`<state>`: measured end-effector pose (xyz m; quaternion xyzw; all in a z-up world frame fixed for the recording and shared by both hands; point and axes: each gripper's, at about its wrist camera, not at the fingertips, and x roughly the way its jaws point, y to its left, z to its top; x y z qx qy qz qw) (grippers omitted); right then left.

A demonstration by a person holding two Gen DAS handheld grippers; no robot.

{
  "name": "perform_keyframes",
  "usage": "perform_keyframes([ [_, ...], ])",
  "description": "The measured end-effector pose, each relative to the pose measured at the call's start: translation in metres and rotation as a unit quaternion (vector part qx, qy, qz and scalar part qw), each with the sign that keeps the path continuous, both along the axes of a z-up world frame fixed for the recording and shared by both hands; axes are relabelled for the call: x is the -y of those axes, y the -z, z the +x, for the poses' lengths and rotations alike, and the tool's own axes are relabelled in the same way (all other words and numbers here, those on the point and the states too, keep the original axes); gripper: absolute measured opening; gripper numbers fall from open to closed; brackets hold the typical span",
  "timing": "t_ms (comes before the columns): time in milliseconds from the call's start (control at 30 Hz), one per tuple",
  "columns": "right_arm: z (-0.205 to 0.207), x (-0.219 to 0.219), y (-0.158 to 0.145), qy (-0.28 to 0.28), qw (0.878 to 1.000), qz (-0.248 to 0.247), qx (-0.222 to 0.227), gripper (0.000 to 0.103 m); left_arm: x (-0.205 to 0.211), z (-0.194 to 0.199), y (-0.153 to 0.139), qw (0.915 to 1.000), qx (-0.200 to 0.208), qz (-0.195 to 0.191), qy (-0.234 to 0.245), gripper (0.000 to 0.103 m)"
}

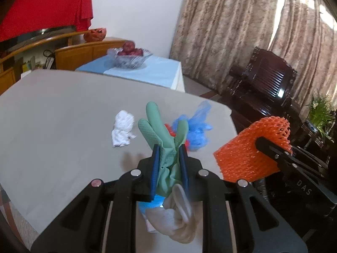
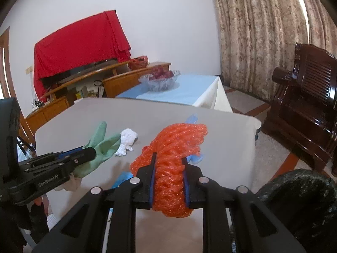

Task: Collect trash
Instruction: 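Grasp the green glove and white plastic with the left tool while the right tool holds the net, then carry the glove and net over the black bin and open both tools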

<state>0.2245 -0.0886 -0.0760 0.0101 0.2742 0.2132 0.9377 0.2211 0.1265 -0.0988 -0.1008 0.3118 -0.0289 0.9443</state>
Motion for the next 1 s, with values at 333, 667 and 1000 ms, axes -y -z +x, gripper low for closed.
perform_keyframes([
  [333,-0.020,0.044,-0.021,0.035,0.999,-0.009,0.022,0.020,0.049,-0.010,-0.022,0.9989,0.028,0.019,0.031,0.018],
  [667,-0.036,0.102,-0.036,0.087,0.995,-0.016,0.038,0.020,0.112,-0.009,-0.030,0.9954,0.038,0.019,0.086,0.018],
  [1000,-0.053,0.174,-0.030,0.160,0.986,-0.022,0.029,0.020,0.191,-0.007,-0.018,0.9863,0.040,0.014,0.159,0.018],
])
